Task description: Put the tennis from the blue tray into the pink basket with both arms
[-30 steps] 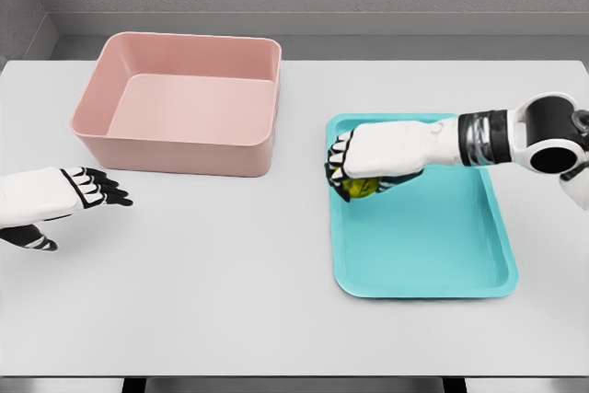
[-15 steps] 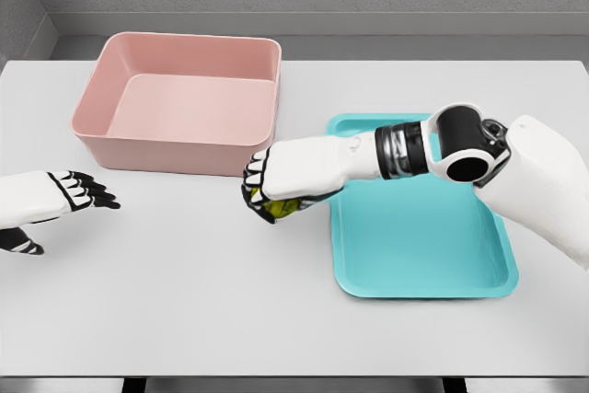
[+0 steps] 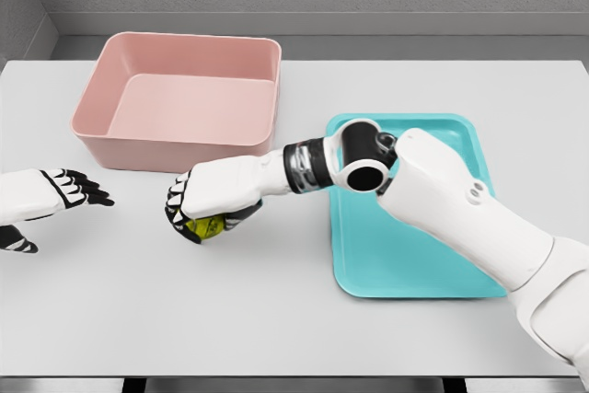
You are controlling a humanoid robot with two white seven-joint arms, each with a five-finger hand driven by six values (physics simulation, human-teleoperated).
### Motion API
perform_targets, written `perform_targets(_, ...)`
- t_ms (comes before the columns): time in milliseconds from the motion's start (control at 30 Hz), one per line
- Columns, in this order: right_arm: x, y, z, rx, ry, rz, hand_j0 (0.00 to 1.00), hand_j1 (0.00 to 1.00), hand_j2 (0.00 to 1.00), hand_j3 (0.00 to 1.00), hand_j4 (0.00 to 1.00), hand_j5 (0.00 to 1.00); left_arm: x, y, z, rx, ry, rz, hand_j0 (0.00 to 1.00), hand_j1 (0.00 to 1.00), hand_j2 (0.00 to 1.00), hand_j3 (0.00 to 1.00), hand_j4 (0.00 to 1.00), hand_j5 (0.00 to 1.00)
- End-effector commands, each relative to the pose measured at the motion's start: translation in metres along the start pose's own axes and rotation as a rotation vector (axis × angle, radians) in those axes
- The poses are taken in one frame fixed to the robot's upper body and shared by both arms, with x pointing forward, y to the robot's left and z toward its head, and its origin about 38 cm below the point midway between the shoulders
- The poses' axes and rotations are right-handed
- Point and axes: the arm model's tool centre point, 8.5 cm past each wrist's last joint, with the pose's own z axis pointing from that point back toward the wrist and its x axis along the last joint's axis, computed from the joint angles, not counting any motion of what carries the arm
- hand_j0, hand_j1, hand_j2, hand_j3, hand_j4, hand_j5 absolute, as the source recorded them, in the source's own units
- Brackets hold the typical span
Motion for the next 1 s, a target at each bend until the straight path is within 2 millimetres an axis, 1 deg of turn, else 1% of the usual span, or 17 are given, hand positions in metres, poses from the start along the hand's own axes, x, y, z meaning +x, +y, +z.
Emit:
perform_targets(0, -0.005, 0.003, -0.018, 0.001, 0.005, -0.033, 0.34, 0.34, 0.34, 0.34, 0.34, 0.34, 0.0, 0.0, 0.001, 0.002, 0.002, 0.005, 1.0, 1.0, 1.0, 1.0, 1.0, 1.0)
perform_targets(67, -0.004, 0.001, -0.025, -0.003, -0.003, -0.04, 0.34, 0.34, 0.34, 0.34, 0.34, 0.34, 0.0, 0.0, 0.001, 0.002, 0.002, 0.005, 1.0, 1.0, 1.0, 1.0, 1.0, 1.0)
perform_targets(200, -0.001, -0.001, -0.032, -0.017, -0.015, -0.049, 0.34, 0.34, 0.34, 0.34, 0.34, 0.34, 0.0, 0.0, 0.001, 0.003, 0.001, 0.006, 1.0, 1.0, 1.0, 1.0, 1.0, 1.0)
perform_targets(267, -0.003, -0.001, -0.038, -0.019, -0.015, -0.064, 0.34, 0.34, 0.34, 0.34, 0.34, 0.34, 0.0, 0.0, 0.001, 0.003, 0.001, 0.006, 1.0, 1.0, 1.0, 1.0, 1.0, 1.0)
perform_targets(333, -0.008, 0.004, -0.042, -0.011, -0.004, -0.088, 0.34, 0.34, 0.34, 0.34, 0.34, 0.34, -0.001, 0.001, 0.001, 0.004, 0.002, 0.005, 1.0, 1.0, 1.0, 1.0, 1.0, 1.0)
perform_targets(433, -0.013, 0.008, -0.042, -0.006, 0.006, -0.104, 0.34, 0.34, 0.34, 0.34, 0.34, 0.34, 0.0, 0.0, 0.001, 0.003, 0.001, 0.006, 1.0, 1.0, 1.0, 1.0, 1.0, 1.0)
perform_targets(500, -0.015, 0.011, -0.047, -0.002, 0.009, -0.123, 0.34, 0.34, 0.34, 0.34, 0.34, 0.34, 0.0, 0.0, 0.001, 0.004, 0.001, 0.007, 1.0, 1.0, 1.0, 1.0, 1.0, 1.0)
perform_targets(767, -0.013, 0.015, -0.051, 0.002, 0.003, -0.131, 0.35, 0.35, 0.35, 0.35, 0.35, 0.35, 0.0, 0.001, 0.001, 0.008, -0.001, 0.012, 1.0, 1.0, 1.0, 1.0, 1.0, 1.0)
perform_targets(833, -0.013, 0.016, -0.051, 0.006, 0.004, -0.13, 0.39, 0.39, 0.39, 0.39, 0.39, 0.39, 0.0, 0.001, 0.001, 0.008, -0.001, 0.012, 1.0, 1.0, 1.0, 1.0, 1.0, 1.0)
perform_targets(867, -0.013, 0.018, -0.052, 0.013, 0.008, -0.126, 0.47, 0.47, 0.47, 0.47, 0.47, 0.47, 0.0, 0.001, 0.001, 0.008, -0.001, 0.012, 1.0, 1.0, 1.0, 1.0, 1.0, 1.0)
perform_targets(900, -0.013, 0.02, -0.052, 0.012, 0.009, -0.13, 0.57, 0.57, 0.57, 0.57, 0.57, 0.57, 0.0, 0.001, 0.001, 0.008, -0.001, 0.012, 1.0, 1.0, 1.0, 1.0, 1.0, 1.0)
perform_targets(967, -0.016, 0.024, -0.051, 0.018, 0.018, -0.145, 0.7, 0.7, 0.7, 0.7, 0.7, 0.7, 0.0, 0.001, 0.001, 0.007, 0.0, 0.011, 1.0, 1.0, 1.0, 1.0, 1.0, 1.0)
